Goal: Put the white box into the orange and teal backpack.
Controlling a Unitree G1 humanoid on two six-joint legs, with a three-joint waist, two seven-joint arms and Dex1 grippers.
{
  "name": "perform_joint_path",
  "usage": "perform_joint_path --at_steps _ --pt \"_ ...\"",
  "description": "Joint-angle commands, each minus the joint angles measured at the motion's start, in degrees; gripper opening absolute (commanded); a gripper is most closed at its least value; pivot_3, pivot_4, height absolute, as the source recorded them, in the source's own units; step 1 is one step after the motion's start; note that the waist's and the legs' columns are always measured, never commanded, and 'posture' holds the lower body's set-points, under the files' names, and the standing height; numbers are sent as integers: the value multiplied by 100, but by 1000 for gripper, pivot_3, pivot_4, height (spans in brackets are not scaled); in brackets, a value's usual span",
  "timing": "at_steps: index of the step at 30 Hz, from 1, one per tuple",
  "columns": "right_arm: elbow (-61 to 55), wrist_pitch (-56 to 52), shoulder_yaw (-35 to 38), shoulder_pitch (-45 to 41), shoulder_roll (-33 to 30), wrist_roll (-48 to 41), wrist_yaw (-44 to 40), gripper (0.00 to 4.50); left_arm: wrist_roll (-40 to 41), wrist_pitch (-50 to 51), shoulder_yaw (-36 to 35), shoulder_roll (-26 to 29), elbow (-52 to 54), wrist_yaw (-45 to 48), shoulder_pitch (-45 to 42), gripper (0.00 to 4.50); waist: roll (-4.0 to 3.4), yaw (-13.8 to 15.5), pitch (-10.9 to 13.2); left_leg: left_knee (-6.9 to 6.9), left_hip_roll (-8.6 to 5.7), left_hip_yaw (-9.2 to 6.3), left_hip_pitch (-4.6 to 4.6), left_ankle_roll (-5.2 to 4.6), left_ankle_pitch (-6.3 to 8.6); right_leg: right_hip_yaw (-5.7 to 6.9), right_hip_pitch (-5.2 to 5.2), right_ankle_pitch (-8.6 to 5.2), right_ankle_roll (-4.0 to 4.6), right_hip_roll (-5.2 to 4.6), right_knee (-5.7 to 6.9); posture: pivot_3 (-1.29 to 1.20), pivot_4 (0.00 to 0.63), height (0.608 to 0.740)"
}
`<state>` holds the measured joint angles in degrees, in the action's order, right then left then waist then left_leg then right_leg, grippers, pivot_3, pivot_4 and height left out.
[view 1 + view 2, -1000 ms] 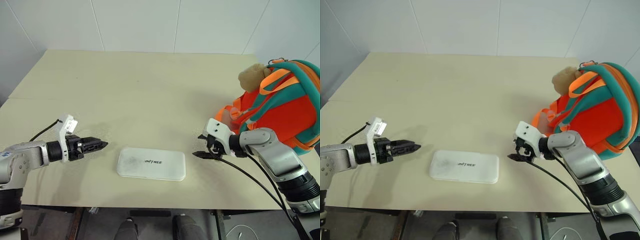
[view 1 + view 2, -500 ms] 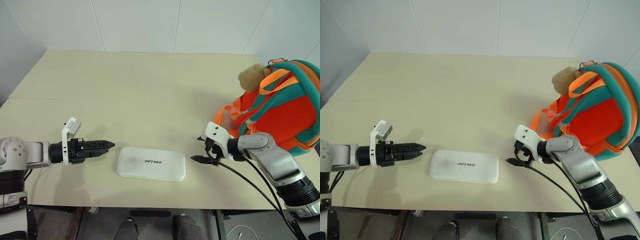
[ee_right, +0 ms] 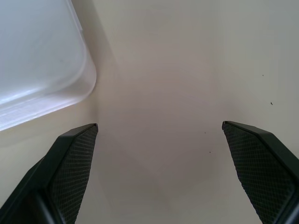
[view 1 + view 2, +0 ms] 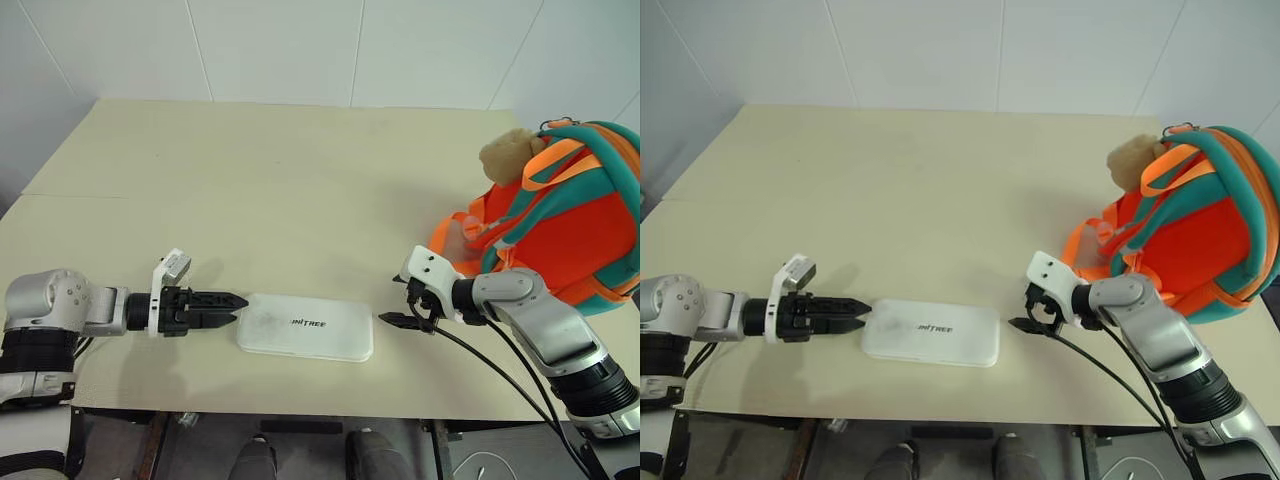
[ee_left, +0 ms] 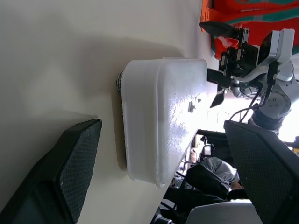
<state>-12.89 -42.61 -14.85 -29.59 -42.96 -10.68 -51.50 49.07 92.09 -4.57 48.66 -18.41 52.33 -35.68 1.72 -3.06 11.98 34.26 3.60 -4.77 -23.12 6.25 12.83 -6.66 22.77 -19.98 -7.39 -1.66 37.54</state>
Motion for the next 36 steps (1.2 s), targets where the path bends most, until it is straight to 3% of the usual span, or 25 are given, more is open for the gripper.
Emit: perform_joint_path --at_steps 1,9,18,21,26,29,36 --pt "-175 9 71 -25 103 -13 74 4500 50 41 290 -7 25 40 -68 4474 0 -1 0 0 0 0 0 0 0 0 0 0 0 0 0 0 150 740" --pt "-232 -15 -52 -86 365 14 166 4500 237 41 405 -307 189 -110 -152 4474 0 12 0 4 0 0 0 0 0 0 -3 0 0 0 2 0 150 740" --pt "-249 -15 -64 -94 397 33 164 4500 128 -14 29 -716 477 -433 -55 4474 0 13 0 14 0 -1 0 0 0 0 -4 1 -1 0 9 0 150 740" --pt "-242 -10 -49 -96 371 43 154 4500 -43 -205 92 -745 587 -539 44 3891 0 10 0 16 0 -1 0 0 0 0 -4 1 -1 0 11 0 150 740" --pt "-275 -22 12 -57 308 44 158 4500 -172 -590 62 -772 739 -548 133 2313 1 9 -1 17 0 -1 0 0 0 -1 -4 1 -2 0 11 0 150 740" --pt "-328 -88 150 -9 301 -24 218 4500 -183 -765 30 -774 860 -483 146 1722 3 11 -2 21 -1 -1 0 0 0 0 -8 1 -2 0 10 0 150 740" --pt "-614 -348 842 187 324 -415 375 4500 -93 -877 -113 -669 1025 -272 85 1432 5 8 -3 39 -1 -2 2 0 0 -2 -18 7 -8 0 9 0 150 740"
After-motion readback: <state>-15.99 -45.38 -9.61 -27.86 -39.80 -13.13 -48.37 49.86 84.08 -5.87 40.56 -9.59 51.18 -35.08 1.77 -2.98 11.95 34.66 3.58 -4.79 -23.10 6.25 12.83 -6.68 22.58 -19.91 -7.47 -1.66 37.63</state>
